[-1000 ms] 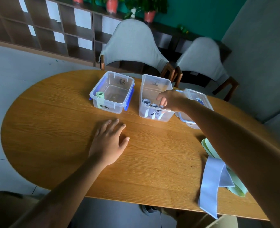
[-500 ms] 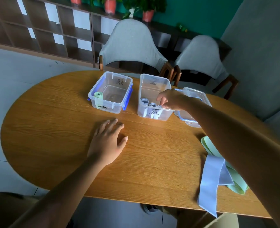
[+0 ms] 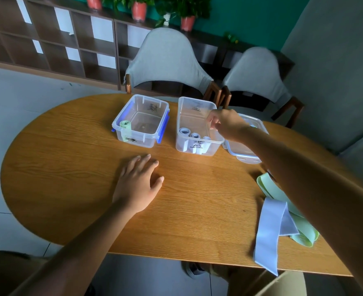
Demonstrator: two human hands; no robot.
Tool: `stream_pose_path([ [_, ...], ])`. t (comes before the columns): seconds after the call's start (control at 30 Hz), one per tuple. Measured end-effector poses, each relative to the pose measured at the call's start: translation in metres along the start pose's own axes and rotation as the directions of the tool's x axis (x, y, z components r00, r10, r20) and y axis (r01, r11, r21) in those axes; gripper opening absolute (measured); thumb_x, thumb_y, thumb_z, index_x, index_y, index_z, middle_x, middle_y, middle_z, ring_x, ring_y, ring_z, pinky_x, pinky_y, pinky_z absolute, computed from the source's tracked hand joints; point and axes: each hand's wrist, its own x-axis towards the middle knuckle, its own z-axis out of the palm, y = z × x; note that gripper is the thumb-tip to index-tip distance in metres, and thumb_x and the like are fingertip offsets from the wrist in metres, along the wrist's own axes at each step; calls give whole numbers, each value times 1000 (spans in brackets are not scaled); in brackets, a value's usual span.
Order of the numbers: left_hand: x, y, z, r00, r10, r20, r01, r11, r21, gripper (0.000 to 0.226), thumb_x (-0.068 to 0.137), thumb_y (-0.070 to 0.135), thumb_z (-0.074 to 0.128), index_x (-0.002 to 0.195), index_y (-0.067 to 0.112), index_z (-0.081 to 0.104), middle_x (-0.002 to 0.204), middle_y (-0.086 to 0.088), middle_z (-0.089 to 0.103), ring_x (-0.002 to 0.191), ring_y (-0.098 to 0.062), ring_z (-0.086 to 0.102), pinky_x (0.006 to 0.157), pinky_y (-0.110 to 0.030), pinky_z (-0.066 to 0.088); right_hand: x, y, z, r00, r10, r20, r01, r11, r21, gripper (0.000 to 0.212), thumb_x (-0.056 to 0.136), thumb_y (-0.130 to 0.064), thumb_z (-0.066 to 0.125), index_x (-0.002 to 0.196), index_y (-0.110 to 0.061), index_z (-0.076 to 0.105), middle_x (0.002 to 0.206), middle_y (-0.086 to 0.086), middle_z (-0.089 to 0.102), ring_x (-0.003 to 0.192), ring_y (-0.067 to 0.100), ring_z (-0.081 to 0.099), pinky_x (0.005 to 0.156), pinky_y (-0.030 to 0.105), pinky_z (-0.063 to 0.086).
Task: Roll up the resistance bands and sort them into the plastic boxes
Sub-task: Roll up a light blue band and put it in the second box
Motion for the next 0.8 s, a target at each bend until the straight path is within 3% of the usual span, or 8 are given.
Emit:
stream_pose_path([
  [0.23,-1,0,-2,1000,-10,11,10,1000,-2,54,97,59,41,143,32,48,160,5,35,148,-22,24,115,-52,32,-69,1,-10,999,-33,-26,34,999,42,16,100,-11,57,111,-19,65,105,-1,64,94,14,63,73,18,48],
  [0.33,-1,1,-2,1000,-14,21,14,1000,-6,55,97,58,42,145,32,46,161,5,33,149,-23,23,116,-52,30,-104,7,-6,1000,-19,-4,19,998,65,11,99,-15,59,103,-24,64,101,-4,66,93,13,65,77,23,53],
  [0.47,-2,2,-3,1000,-21,24,21,1000,-14,55,98,58,42,146,32,45,162,5,31,149,-22,21,118,-49,27,-147,17,1,999,-3,37,1,998,56,11,98,-12,62,103,-21,67,96,-6,68,90,11,65,82,30,56],
  [0.67,-4,2,-4,999,-18,30,19,1000,-11,57,98,58,39,148,33,42,163,7,29,150,-22,19,120,-46,22,-198,38,13,974,51,221,-47,999,-24,15,97,-12,64,105,-24,65,102,-9,66,97,11,65,85,27,53],
  [0.8,-4,3,-6,999,-26,44,27,1000,-8,58,99,60,35,151,34,38,164,7,25,151,-22,17,121,-48,22,-222,52,16,976,113,185,-100,992,-75,15,94,-18,69,108,-23,67,108,-8,66,100,12,64,87,31,54],
])
